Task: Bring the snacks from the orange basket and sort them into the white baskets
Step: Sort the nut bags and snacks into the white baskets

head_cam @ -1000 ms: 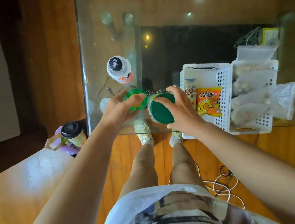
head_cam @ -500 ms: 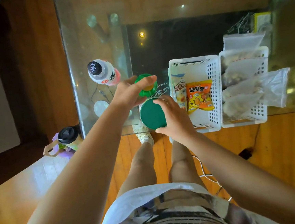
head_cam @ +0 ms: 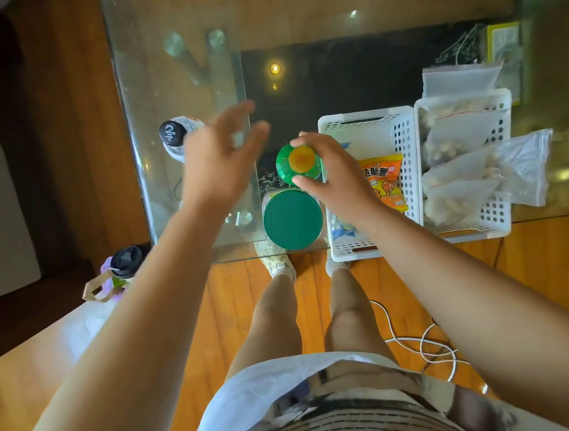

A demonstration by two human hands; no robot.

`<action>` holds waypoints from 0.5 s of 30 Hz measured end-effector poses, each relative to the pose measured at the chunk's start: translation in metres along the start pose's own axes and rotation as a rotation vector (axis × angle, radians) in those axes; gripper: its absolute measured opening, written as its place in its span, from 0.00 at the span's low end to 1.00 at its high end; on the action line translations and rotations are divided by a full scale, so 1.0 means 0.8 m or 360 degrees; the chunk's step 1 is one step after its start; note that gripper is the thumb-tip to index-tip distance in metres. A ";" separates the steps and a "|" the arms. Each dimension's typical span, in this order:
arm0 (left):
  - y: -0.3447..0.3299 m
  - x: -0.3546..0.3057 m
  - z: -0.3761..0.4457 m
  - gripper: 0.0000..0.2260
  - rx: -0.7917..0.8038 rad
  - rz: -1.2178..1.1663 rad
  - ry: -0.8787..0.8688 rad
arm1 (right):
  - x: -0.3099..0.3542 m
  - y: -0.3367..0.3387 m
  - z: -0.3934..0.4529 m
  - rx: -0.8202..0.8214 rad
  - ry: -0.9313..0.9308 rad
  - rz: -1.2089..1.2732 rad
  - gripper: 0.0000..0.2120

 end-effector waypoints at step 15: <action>0.050 0.089 0.038 0.13 0.0111 -0.1284 0.0714 | -0.001 0.011 -0.011 -0.0070 -0.0106 -0.0012 0.18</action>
Point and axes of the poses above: each hand's wrist, its own z-axis towards the middle knuckle, its own y-axis out of the back of the hand, x = y × z, the point moved 1 cm from there along z, towards the middle knuckle, and after that the axes turned 12 degrees about x, right-handed, at the moved point
